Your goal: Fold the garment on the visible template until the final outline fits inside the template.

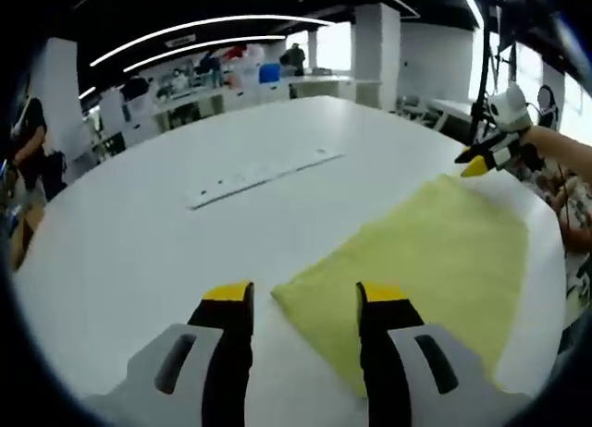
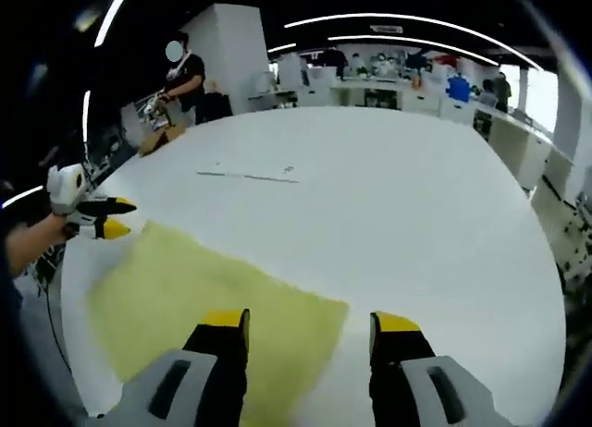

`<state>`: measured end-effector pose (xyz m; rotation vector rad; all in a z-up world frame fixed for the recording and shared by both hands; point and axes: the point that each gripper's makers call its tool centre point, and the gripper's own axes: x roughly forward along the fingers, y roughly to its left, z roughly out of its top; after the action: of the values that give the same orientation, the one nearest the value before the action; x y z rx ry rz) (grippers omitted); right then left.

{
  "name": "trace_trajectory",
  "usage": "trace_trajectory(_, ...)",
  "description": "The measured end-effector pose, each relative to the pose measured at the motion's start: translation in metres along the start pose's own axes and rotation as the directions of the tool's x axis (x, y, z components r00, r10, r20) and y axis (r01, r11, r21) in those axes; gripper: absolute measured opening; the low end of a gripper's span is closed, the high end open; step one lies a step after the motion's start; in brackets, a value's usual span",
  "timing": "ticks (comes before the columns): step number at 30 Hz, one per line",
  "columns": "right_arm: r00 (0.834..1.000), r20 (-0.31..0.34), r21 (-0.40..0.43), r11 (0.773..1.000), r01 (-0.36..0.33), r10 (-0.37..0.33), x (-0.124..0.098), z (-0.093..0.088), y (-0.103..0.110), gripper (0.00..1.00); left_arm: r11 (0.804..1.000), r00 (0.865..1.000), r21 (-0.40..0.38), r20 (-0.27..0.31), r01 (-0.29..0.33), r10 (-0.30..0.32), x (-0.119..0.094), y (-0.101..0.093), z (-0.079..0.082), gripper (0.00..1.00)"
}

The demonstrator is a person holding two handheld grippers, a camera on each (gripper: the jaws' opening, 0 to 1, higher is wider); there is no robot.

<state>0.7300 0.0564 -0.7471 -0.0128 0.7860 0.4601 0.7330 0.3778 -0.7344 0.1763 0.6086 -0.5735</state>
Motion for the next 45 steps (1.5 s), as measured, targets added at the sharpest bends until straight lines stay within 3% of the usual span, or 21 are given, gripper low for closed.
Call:
trace_trajectory(5,0.998,-0.033,-0.01,0.999,-0.049,0.048,-0.014,-0.007,0.01,0.64,1.0,1.0,-0.005,-0.011,0.025,-0.025,-0.019,-0.012,-0.008,0.57)
trace_trajectory(10,0.994,-0.065,-0.026,0.996,-0.089,0.087,-0.03,-0.018,0.024,0.66,0.999,0.999,-0.025,-0.006,0.045,-0.046,-0.034,-0.021,-0.014,0.63)
trace_trajectory(14,0.99,-0.083,-0.044,0.992,-0.122,0.118,-0.04,-0.028,0.031,0.67,0.995,0.997,-0.064,0.0,0.073,-0.074,-0.047,-0.029,-0.019,0.65)
trace_trajectory(20,0.982,-0.11,-0.049,0.986,-0.157,0.151,-0.057,-0.047,0.035,0.66,0.993,0.995,-0.055,-0.001,0.102,-0.103,-0.065,-0.042,-0.027,0.65)
trace_trajectory(29,0.978,-0.149,-0.042,0.987,-0.156,0.148,-0.075,-0.08,0.038,0.56,0.99,0.988,-0.03,-0.063,0.138,-0.14,-0.075,-0.06,-0.057,0.59)
trace_trajectory(38,0.97,-0.19,-0.008,0.988,-0.157,0.152,-0.082,-0.115,0.041,0.45,0.98,0.986,-0.135,-0.058,0.146,-0.154,-0.083,-0.068,-0.081,0.5)
trace_trajectory(42,0.969,-0.186,0.023,0.986,-0.163,0.164,-0.083,-0.123,0.043,0.38,0.975,0.985,-0.162,-0.062,0.151,-0.163,-0.084,-0.073,-0.09,0.48)
trace_trajectory(45,0.968,-0.183,0.046,0.985,-0.165,0.171,-0.083,-0.129,0.045,0.31,0.963,0.987,-0.226,-0.037,0.145,-0.157,-0.083,-0.072,-0.094,0.43)
